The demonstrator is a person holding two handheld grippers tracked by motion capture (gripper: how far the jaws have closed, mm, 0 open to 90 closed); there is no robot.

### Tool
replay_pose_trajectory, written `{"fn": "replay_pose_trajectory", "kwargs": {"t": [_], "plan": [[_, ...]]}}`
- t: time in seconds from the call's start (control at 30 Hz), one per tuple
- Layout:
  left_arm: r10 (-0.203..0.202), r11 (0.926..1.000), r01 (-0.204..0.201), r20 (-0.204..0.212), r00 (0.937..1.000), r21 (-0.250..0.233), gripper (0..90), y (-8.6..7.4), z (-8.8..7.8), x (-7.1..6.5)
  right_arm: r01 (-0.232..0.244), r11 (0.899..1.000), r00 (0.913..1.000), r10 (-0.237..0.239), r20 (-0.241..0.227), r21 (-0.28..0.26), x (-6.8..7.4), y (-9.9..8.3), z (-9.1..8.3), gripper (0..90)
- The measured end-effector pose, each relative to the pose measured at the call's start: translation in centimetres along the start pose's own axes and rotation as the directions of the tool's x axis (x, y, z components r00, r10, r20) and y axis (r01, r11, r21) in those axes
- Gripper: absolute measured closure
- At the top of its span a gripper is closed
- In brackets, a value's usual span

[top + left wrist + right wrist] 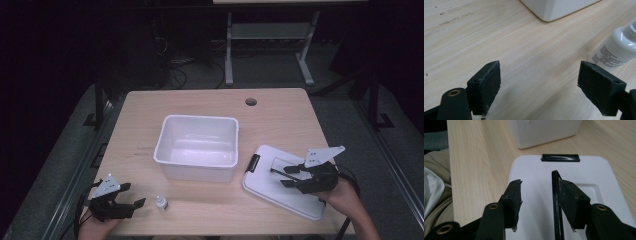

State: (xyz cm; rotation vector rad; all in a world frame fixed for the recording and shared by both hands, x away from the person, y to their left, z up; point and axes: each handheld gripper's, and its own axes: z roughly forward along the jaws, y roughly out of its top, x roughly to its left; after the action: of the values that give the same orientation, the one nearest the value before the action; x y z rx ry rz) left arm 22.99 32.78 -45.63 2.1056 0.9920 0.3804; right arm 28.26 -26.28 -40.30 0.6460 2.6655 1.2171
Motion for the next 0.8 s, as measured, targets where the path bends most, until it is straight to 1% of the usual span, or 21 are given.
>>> {"fn": "replay_pose_trajectory", "kwargs": {"t": [0.03,0.17,0.23,0.3,0.33,0.4,0.47,0.53,0.57,0.67,0.7,0.8], "plan": [[0.003,1.0000,-0.003,0.002,1.0000,0.003,18.9,0.0,0.0,-0.1,0.007,1.000,1.0000,-0.007,0.005,-0.010,0.3,0.2,-0.2,50.6],[0.003,1.0000,-0.003,0.020,0.9998,-0.004,19.9,0.2,-0.1,-0.2,0.014,1.000,0.9999,-0.014,0.007,-0.028,0.6,0.3,-0.5,50.0],[0.012,0.9999,-0.012,0.022,0.9997,-0.005,20.0,0.5,-0.2,-0.3,0.018,0.999,0.9998,-0.018,0.008,-0.033,0.9,0.3,-0.6,49.6],[0.023,0.9997,-0.023,0.032,0.9992,-0.006,20.1,0.7,-0.2,-0.5,0.023,0.999,0.9997,-0.023,0.005,-0.036,1.2,0.3,-0.6,49.2],[0.031,0.9995,-0.031,0.035,0.9989,-0.001,20.4,0.9,-0.2,-0.7,0.026,0.999,0.9997,-0.026,0.001,-0.035,1.5,0.3,-0.4,48.3],[0.034,0.9994,-0.034,0.039,0.9986,0.001,20.4,1.1,-0.2,-0.9,0.026,0.999,0.9997,-0.026,0.000,-0.032,1.6,0.3,-0.4,48.1],[0.042,0.9990,-0.043,0.040,0.9983,0.009,20.4,1.2,-0.1,-1.1,0.034,0.999,0.9994,-0.034,0.001,-0.031,1.9,0.3,-0.3,47.5],[0.053,0.9983,-0.054,0.052,0.9973,0.021,21.1,1.3,-0.1,-1.3,0.035,0.999,0.9994,-0.035,-0.005,-0.037,2.5,0.2,0.0,45.7],[0.053,0.9983,-0.054,0.052,0.9973,0.021,21.5,1.3,-0.1,-1.3,0.035,0.999,0.9994,-0.035,-0.005,-0.037,2.5,0.2,0.0,45.7],[0.065,0.9967,-0.067,0.061,0.9960,0.045,22.4,1.4,-0.3,-1.4,0.046,0.998,0.9988,-0.046,-0.013,-0.033,2.9,0.2,0.4,44.0],[0.067,0.9965,-0.070,0.060,0.9959,0.045,22.8,1.4,-0.4,-1.4,0.050,0.998,0.9985,-0.051,-0.021,-0.037,3.2,0.1,0.7,43.8],[0.074,0.9958,-0.078,0.073,0.9946,0.048,23.4,1.5,-0.7,-1.6,0.053,0.998,0.9983,-0.054,-0.023,-0.036,3.5,0.0,1.1,43.4]]}}
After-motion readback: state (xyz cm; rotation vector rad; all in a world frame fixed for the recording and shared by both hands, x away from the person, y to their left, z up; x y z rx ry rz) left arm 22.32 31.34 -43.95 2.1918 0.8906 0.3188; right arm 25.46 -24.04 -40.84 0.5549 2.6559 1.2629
